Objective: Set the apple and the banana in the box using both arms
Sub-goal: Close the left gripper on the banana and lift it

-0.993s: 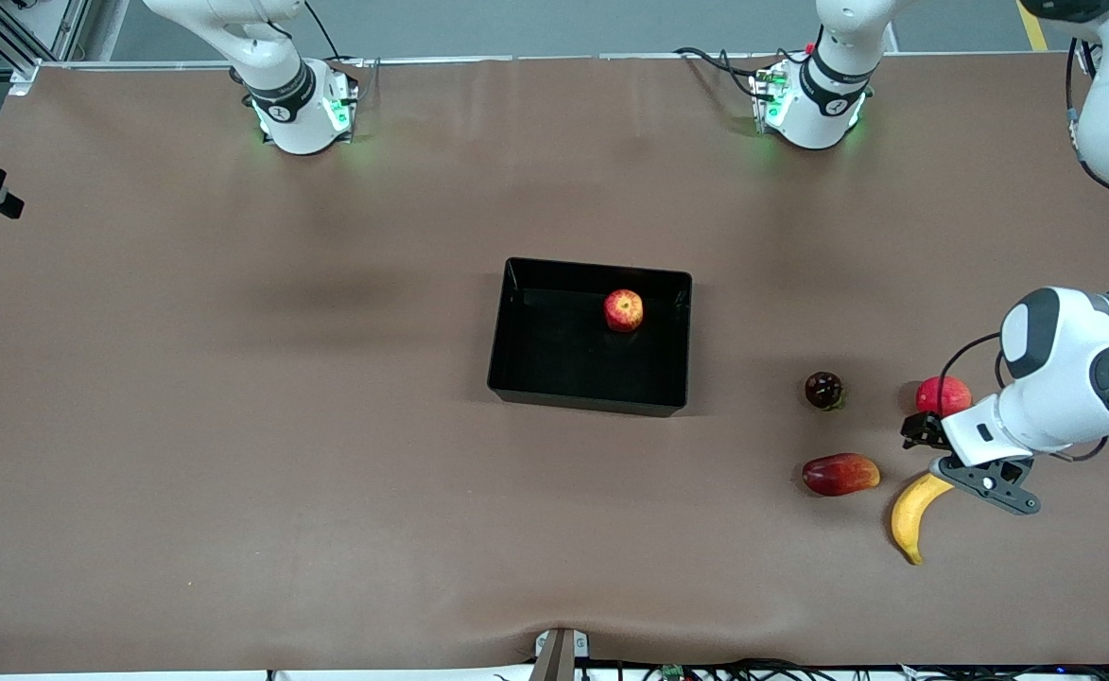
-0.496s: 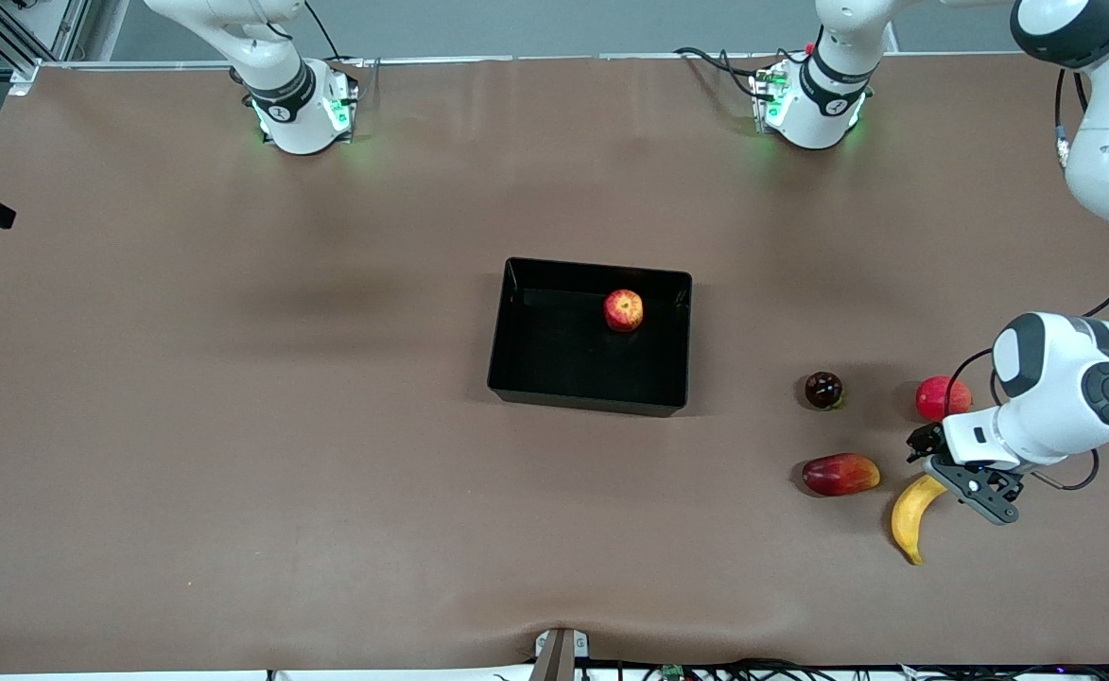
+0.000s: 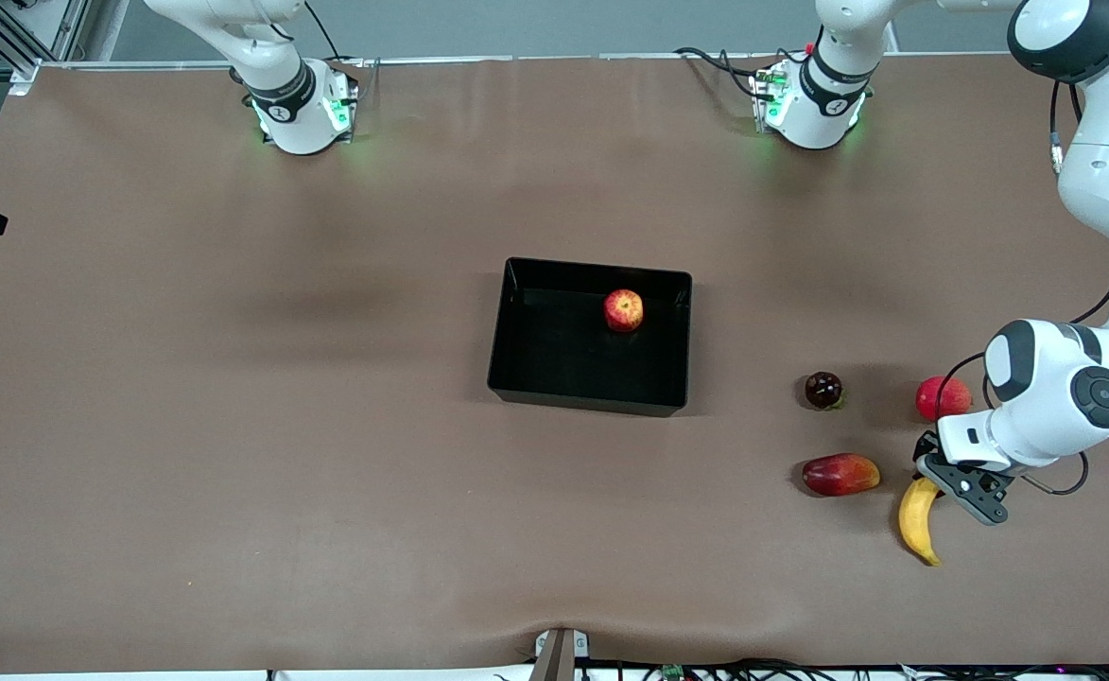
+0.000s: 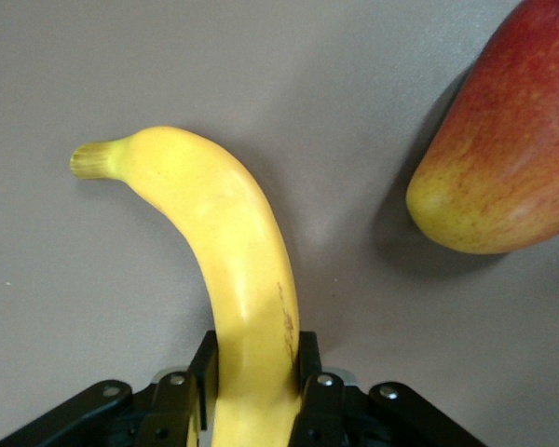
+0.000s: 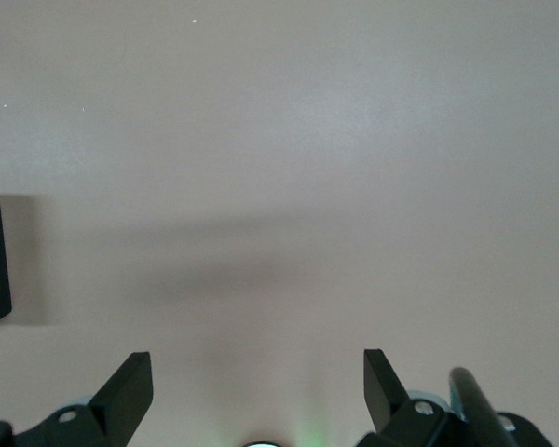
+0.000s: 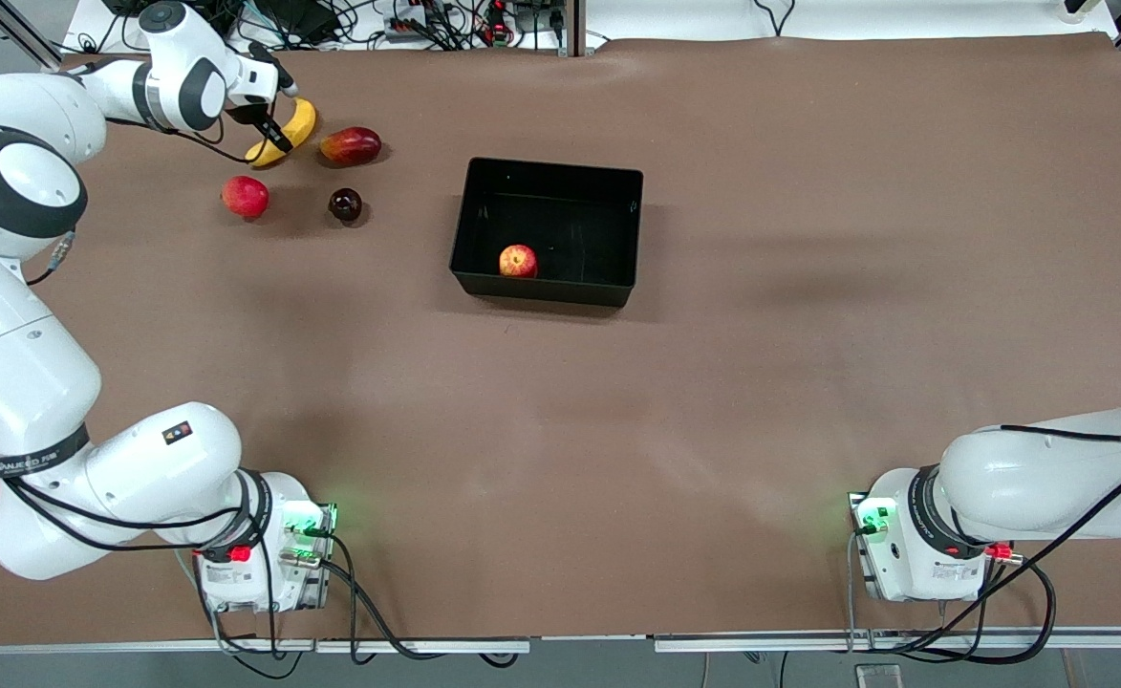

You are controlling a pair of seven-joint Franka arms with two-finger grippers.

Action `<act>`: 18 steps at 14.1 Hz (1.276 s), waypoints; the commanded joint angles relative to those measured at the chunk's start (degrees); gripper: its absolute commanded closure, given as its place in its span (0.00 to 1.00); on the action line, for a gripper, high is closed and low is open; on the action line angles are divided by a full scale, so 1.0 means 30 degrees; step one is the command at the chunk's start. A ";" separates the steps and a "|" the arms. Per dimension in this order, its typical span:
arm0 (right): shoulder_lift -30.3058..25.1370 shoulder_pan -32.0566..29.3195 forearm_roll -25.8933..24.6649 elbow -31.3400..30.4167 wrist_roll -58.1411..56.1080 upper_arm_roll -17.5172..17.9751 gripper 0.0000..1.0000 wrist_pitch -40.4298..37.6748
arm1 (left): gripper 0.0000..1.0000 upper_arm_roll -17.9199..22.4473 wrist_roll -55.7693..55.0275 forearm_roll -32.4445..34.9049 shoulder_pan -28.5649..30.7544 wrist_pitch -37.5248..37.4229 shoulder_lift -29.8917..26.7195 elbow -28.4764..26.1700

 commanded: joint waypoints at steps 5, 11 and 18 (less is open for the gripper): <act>-0.0018 0.0022 0.0821 -0.0121 -0.0372 0.0715 0.00 -0.0147 | 1.00 -0.2500 0.3061 0.0572 0.0056 -0.3471 -0.2495 0.1703; -0.0165 -0.0065 0.0791 -0.0181 -0.0343 0.1479 0.00 -0.0087 | 1.00 -0.6073 -0.3979 0.0249 -0.0033 -1.0676 -0.5015 0.1913; -0.0135 0.0081 0.0791 -0.0181 -0.0343 0.1303 0.00 -0.0263 | 1.00 -0.9390 -1.5052 -0.0220 -0.0819 -1.2560 -0.4987 0.1474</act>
